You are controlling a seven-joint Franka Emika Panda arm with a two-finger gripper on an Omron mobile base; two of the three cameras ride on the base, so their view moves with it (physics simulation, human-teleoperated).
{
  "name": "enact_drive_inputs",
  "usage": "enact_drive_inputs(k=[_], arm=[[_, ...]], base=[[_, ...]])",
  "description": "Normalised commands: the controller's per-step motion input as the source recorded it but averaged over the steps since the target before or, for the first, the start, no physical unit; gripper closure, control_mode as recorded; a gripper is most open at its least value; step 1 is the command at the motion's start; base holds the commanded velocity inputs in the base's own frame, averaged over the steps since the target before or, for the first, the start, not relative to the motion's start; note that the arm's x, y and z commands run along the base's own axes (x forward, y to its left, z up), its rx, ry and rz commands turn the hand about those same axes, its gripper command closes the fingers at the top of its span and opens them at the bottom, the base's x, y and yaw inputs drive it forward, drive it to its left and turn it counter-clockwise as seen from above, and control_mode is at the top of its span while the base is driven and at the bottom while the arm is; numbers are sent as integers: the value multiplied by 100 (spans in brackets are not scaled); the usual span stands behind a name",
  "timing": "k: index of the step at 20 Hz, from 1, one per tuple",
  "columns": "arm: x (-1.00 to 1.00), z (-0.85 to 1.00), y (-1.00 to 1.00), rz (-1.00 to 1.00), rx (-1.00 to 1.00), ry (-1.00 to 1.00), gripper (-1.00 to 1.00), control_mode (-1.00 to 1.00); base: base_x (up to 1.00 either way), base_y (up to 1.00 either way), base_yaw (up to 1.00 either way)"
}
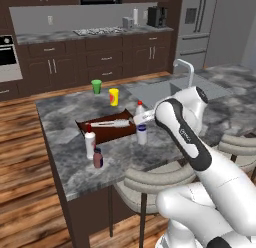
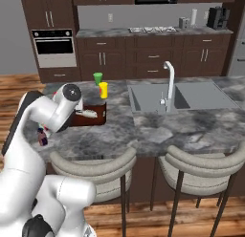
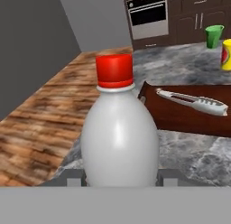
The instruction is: Place the drinks on the dining counter in a tight cluster.
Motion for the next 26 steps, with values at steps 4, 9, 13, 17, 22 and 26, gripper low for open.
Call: enact_drive_inputs(k=[4, 9, 13, 17, 22, 26], arm=[[45, -7, 17, 2, 0, 3, 100, -100], [12, -42, 14, 34, 9, -8, 100, -100], [0, -20, 1, 46, 8, -13, 100, -100], [-8, 8, 0, 34, 0, -7, 100, -100], [0, 1, 6, 12, 0, 0, 100, -100], [6, -10, 16, 1, 7, 0, 100, -100]], base=[[0, 0, 0], [0, 0, 0], [0, 0, 0], [0, 0, 0], [0, 0, 0], [0, 0, 0]])
